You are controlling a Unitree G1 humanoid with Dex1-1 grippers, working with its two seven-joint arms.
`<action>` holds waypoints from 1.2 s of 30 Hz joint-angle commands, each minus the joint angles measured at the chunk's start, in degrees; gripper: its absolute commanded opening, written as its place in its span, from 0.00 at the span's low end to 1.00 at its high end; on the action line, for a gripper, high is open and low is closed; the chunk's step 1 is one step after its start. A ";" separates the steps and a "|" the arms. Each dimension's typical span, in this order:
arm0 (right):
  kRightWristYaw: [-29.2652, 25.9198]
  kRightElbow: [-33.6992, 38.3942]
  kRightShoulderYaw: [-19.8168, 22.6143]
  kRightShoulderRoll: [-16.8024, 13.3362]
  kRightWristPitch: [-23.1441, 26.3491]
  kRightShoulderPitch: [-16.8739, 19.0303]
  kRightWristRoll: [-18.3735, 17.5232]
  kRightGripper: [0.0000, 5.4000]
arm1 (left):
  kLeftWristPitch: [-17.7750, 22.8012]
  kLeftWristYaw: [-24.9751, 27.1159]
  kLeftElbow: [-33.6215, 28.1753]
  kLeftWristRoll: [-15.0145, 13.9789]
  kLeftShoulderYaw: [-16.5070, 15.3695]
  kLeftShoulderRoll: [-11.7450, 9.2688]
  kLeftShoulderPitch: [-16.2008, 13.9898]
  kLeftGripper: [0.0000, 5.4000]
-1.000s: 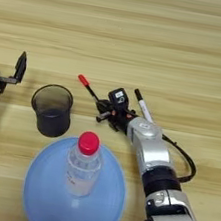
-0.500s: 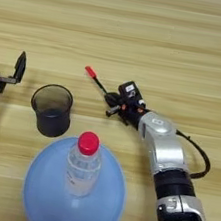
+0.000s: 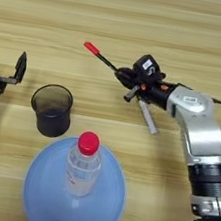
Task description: Move the objects on the table
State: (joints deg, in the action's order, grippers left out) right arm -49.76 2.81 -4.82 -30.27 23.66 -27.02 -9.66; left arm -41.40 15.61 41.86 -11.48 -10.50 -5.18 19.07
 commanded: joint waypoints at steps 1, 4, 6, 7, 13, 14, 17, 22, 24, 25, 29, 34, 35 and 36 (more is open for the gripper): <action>-3.71 0.94 -0.96 -3.40 1.33 -3.70 -0.56 0.08 | -0.20 -0.37 0.61 0.67 0.24 0.37 0.63 1.00; -7.09 0.56 -2.62 -5.43 1.60 -6.26 -0.18 0.08 | -0.26 -0.46 0.74 0.75 0.32 0.36 0.69 1.00; -9.59 0.46 -4.16 -6.72 1.89 -8.31 0.14 0.08 | -0.31 -0.48 0.83 0.78 0.34 0.32 0.71 1.00; -10.86 0.43 -4.91 -7.28 1.98 -9.22 0.31 0.08 | -0.34 -0.49 0.88 0.77 0.35 0.31 0.73 1.00; -17.55 -0.02 -11.13 -9.13 2.70 -15.01 2.47 0.08 | -0.55 -0.59 1.09 0.77 0.42 0.52 0.80 1.00; -18.54 -0.21 -12.43 -9.12 2.60 -15.99 3.12 0.08 | -0.57 -0.60 1.07 0.77 0.44 0.58 0.80 1.00; -21.22 -1.17 -15.63 -8.76 2.00 -18.57 4.83 0.08 | -0.62 -0.61 1.05 0.72 0.47 0.66 0.80 1.00; -25.57 -2.13 -19.78 -8.19 1.21 -21.72 6.81 0.08 | -0.66 -0.52 1.02 0.61 0.43 0.64 0.76 1.00; -27.30 -2.26 -21.10 -7.94 0.98 -22.67 7.37 0.08 | -0.67 -0.48 0.97 0.57 0.42 0.65 0.73 1.00; -28.05 -2.11 -21.68 -7.81 1.00 -23.02 7.55 0.08 | -0.66 -0.48 0.90 0.54 0.41 0.66 0.69 1.00; -30.07 -1.61 -23.79 -7.42 1.07 -23.57 8.69 0.08 | -0.63 -0.45 0.76 0.49 0.40 0.71 0.66 1.00; -31.06 -1.42 -25.52 -6.59 1.30 -23.95 9.89 0.08 | -0.56 -0.39 0.63 0.41 0.36 0.72 0.64 1.00; -31.29 -1.41 -25.90 -6.39 1.30 -24.13 10.14 0.08 | -0.56 -0.38 0.64 0.40 0.35 0.72 0.64 1.00; -31.58 -1.42 -26.30 -6.14 1.32 -24.35 10.50 0.08 | -0.56 -0.37 0.65 0.40 0.35 0.71 0.65 1.00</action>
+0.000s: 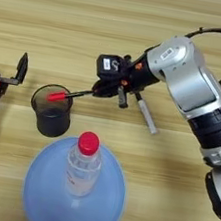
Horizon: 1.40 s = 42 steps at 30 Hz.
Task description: Move the objects on the table
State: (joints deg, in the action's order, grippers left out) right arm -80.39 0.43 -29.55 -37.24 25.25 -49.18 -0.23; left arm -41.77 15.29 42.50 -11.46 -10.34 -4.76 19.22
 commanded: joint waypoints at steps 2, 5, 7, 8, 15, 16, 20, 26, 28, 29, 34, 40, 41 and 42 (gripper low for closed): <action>-1.44 0.87 -2.33 1.29 -0.32 -2.60 1.69 0.08 | -0.20 -0.06 0.02 0.40 0.19 0.30 0.52 1.00; -1.72 0.71 -3.10 2.09 -0.25 -3.13 2.40 0.08 | -0.20 -0.10 0.11 0.42 0.19 0.34 0.59 1.00; -1.89 0.54 -3.41 2.66 -0.14 -3.58 2.79 0.08 | -0.22 -0.14 0.17 0.44 0.20 0.39 0.64 1.00; -1.96 0.34 -3.63 2.99 -0.15 -3.91 3.03 0.08 | -0.21 -0.16 0.19 0.44 0.20 0.42 0.67 1.00; -2.35 -0.67 -5.12 4.96 -0.31 -5.63 4.57 0.08 | -0.23 -0.25 0.25 0.48 0.21 0.59 0.74 1.00; -2.36 -1.00 -5.30 5.24 -0.43 -5.94 4.81 0.08 | -0.21 -0.26 0.17 0.49 0.22 0.62 0.72 1.00; -2.55 -1.85 -5.58 5.83 -0.64 -6.57 5.55 0.08 | -0.16 -0.31 -0.17 0.52 0.25 0.75 0.57 1.00; -2.43 -3.32 -5.24 6.53 -1.13 -7.20 6.51 0.08 | -0.07 -0.37 -0.56 0.61 0.29 0.88 0.41 1.00; -2.40 -3.63 -5.14 6.65 -1.28 -7.28 6.63 0.08 | -0.06 -0.38 -0.59 0.62 0.30 0.88 0.40 1.00; -2.43 -3.70 -5.15 6.63 -1.37 -7.30 6.72 0.13 | -0.06 -0.38 -0.60 0.62 0.30 0.88 0.37 1.00; -2.41 -4.30 -5.13 6.59 -1.74 -7.30 7.27 0.22 | -0.13 -0.36 -0.52 0.61 0.30 0.88 0.38 1.00; -2.22 -4.75 -4.85 6.70 -1.78 -7.31 7.52 0.32 | -0.12 -0.37 -0.54 0.64 0.32 0.88 0.41 1.00; -2.20 -4.84 -4.80 6.71 -1.81 -7.35 7.55 0.34 | -0.11 -0.36 -0.52 0.62 0.31 0.88 0.43 1.00; -2.19 -4.91 -4.75 6.72 -1.84 -7.40 7.57 0.36 | -0.11 -0.35 -0.51 0.60 0.30 0.87 0.44 1.00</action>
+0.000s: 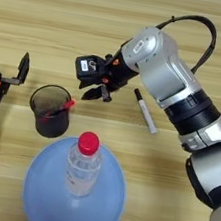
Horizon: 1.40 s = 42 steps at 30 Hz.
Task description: Move the objects on the table
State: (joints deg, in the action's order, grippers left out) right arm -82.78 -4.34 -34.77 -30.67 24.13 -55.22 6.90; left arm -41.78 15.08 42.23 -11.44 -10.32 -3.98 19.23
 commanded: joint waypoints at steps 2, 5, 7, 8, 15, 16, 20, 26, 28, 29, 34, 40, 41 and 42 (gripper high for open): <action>0.26 -0.27 0.60 0.19 -0.77 -1.42 0.45 0.41 | -0.12 -0.11 -0.15 0.55 0.27 0.08 0.47 1.00; 0.53 -0.26 1.15 0.12 -0.71 -1.34 0.27 0.47 | -0.12 -0.09 -0.14 0.53 0.25 0.08 0.48 1.00; 0.85 -0.06 1.98 0.02 -0.51 -1.04 -0.15 0.51 | -0.14 -0.07 -0.07 0.51 0.24 0.09 0.49 1.00; 1.01 0.12 2.53 -0.07 -0.39 -0.81 -0.47 0.51 | -0.16 -0.06 -0.03 0.51 0.24 0.10 0.50 1.00; 3.52 2.91 9.54 -2.07 0.73 2.83 -4.87 0.64 | -0.24 0.03 0.16 0.44 0.20 0.13 0.53 1.00; 3.92 3.56 10.66 -2.52 0.85 3.58 -5.58 0.66 | -0.25 0.05 0.16 0.44 0.19 0.11 0.51 1.00; 6.58 6.79 16.47 -4.29 1.36 8.00 -9.28 0.74 | -0.23 0.15 0.04 0.40 0.14 0.06 0.44 1.00; 11.24 12.73 24.36 -6.25 1.12 17.80 -14.73 0.86 | -0.11 0.46 0.19 0.22 -0.08 -0.35 0.52 1.00; 13.05 14.18 26.09 -6.34 1.23 20.21 -16.01 0.89 | -0.08 0.64 0.34 0.09 -0.20 -0.52 0.60 1.00; 13.95 14.78 26.85 -6.31 1.22 21.27 -16.53 0.92 | -0.09 0.72 0.43 0.03 -0.25 -0.59 0.62 1.00; 20.44 18.53 32.26 -5.26 1.33 28.12 -19.51 0.99 | -0.12 1.08 0.76 -0.20 -0.49 -0.80 0.74 1.00; 33.06 21.72 39.95 -1.61 0.60 34.45 -21.08 0.99 | -0.12 1.35 1.00 -0.34 -0.69 -0.94 0.91 1.00; 34.82 21.98 40.86 -1.06 0.20 35.19 -21.13 0.99 | -0.14 1.39 1.08 -0.35 -0.72 -0.97 0.95 1.00; 36.16 22.35 41.55 -0.72 -0.56 36.15 -21.11 0.99 | -0.16 1.44 1.17 -0.36 -0.76 -1.00 1.00 1.00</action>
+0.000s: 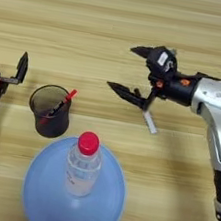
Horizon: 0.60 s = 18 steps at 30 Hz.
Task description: Move the objects on the table
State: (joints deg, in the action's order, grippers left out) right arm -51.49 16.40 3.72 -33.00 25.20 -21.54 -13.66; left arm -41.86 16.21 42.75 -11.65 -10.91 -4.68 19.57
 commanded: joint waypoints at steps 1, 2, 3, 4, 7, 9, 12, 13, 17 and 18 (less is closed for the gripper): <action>6.26 2.00 3.56 1.91 -2.39 3.44 -0.25 0.99 | -0.09 0.37 0.73 -0.17 -0.22 -0.34 0.70 1.00; 7.70 2.35 3.97 2.35 -2.88 4.28 -0.05 0.99 | -0.10 0.44 0.84 -0.21 -0.27 -0.37 0.75 1.00; 9.40 2.61 4.48 3.05 -3.41 5.08 0.18 0.99 | -0.11 0.49 0.92 -0.24 -0.32 -0.40 0.79 1.00; 10.81 2.72 4.78 3.62 -4.09 5.79 0.43 0.99 | -0.12 0.55 1.00 -0.27 -0.35 -0.43 0.83 1.00; 14.85 2.22 5.99 5.68 -5.88 7.94 0.01 0.99 | -0.06 0.76 1.25 -0.46 -0.49 -0.56 1.01 1.00; 16.99 1.59 6.23 6.40 -7.42 9.37 0.78 0.99 | -0.07 0.87 1.39 -0.53 -0.54 -0.64 1.09 1.00; 19.58 1.06 6.12 7.69 -8.99 11.39 1.32 0.99 | 0.00 1.00 1.46 -0.59 -0.65 -0.73 1.15 1.00; 20.42 0.64 5.80 8.08 -9.83 12.12 1.88 0.99 | 0.03 1.04 1.46 -0.60 -0.68 -0.77 1.18 1.00; 23.56 -3.04 3.88 9.73 -13.44 14.84 4.82 0.99 | 0.11 1.18 1.55 -0.62 -0.81 -0.90 1.28 1.00; 24.10 -4.18 3.46 10.46 -14.11 15.51 5.04 0.99 | 0.10 1.21 1.58 -0.61 -0.84 -0.90 1.29 1.00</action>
State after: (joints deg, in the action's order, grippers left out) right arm -28.69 14.54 8.26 -23.79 12.68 -7.41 -9.74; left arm -41.85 17.05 43.64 -11.77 -11.57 -5.29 19.99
